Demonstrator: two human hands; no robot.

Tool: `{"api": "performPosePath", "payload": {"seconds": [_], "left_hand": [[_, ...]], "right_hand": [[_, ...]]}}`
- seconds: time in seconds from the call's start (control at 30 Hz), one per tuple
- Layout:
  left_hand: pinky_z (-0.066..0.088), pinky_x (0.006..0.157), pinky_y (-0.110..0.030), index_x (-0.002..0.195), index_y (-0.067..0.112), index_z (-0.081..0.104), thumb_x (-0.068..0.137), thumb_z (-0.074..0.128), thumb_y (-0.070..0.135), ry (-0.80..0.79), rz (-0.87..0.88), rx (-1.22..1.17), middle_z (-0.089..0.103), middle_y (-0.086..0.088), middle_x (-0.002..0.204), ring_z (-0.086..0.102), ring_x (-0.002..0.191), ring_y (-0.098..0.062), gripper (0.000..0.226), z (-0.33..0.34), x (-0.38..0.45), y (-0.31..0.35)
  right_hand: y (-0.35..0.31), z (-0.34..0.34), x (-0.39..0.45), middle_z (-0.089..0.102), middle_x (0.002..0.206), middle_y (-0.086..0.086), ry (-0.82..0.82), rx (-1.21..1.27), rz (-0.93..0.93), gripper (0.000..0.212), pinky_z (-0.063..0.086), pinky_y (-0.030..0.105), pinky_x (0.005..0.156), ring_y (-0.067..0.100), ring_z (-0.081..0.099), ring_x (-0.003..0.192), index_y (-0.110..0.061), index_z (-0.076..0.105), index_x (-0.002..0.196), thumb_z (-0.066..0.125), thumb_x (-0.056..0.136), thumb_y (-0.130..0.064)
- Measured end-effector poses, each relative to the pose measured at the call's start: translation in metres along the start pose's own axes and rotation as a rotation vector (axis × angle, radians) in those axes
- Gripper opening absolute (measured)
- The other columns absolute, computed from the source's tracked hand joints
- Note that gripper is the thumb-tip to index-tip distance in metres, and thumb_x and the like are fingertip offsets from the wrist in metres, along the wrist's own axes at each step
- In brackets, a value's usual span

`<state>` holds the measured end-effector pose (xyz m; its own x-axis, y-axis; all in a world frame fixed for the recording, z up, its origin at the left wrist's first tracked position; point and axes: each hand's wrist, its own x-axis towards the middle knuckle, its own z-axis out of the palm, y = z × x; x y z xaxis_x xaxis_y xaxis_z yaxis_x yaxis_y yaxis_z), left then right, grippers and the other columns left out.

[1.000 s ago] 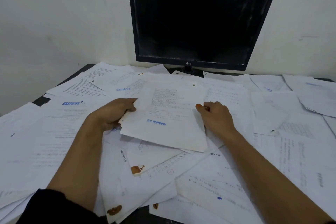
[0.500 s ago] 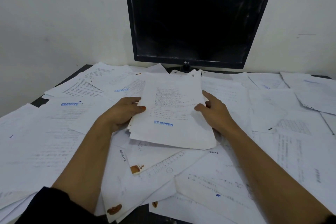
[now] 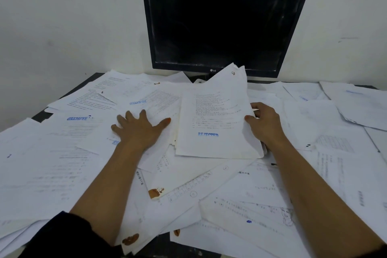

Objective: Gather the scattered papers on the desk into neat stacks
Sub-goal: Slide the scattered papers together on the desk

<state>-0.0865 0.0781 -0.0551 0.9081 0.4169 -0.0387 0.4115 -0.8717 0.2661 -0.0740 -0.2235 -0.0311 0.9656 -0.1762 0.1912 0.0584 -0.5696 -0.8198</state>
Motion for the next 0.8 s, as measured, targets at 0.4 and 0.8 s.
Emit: {"api": "performPosePath", "payload": {"seconds": [0.4, 0.8], "left_hand": [[-0.017, 0.111, -0.061, 0.147, 0.049, 0.026, 0.071, 0.04, 0.085, -0.219, 0.32, -0.013, 0.012, 0.018, 0.161, -0.001, 0.15, -0.016, 0.085, -0.016, 0.006, -0.015], [0.008, 0.119, -0.046, 0.154, 0.022, 0.015, 0.099, 0.043, 0.046, 0.007, 0.202, -0.69, 0.028, -0.002, 0.157, 0.026, 0.145, -0.024, 0.066, -0.008, -0.006, 0.011]], "right_hand": [[0.005, -0.009, 0.003, 0.072, 0.098, -0.006, -0.14, 0.099, -0.034, 0.027, 0.049, 0.031, 0.095, 0.013, 0.066, 0.096, -0.019, 0.07, 0.11, 0.056, 0.093, -0.004], [-0.001, 0.017, -0.008, 0.058, 0.098, -0.008, -0.184, -0.178, -0.088, 0.029, 0.037, 0.022, 0.085, 0.01, 0.053, 0.095, -0.017, 0.064, 0.118, 0.065, 0.09, -0.027]]}}
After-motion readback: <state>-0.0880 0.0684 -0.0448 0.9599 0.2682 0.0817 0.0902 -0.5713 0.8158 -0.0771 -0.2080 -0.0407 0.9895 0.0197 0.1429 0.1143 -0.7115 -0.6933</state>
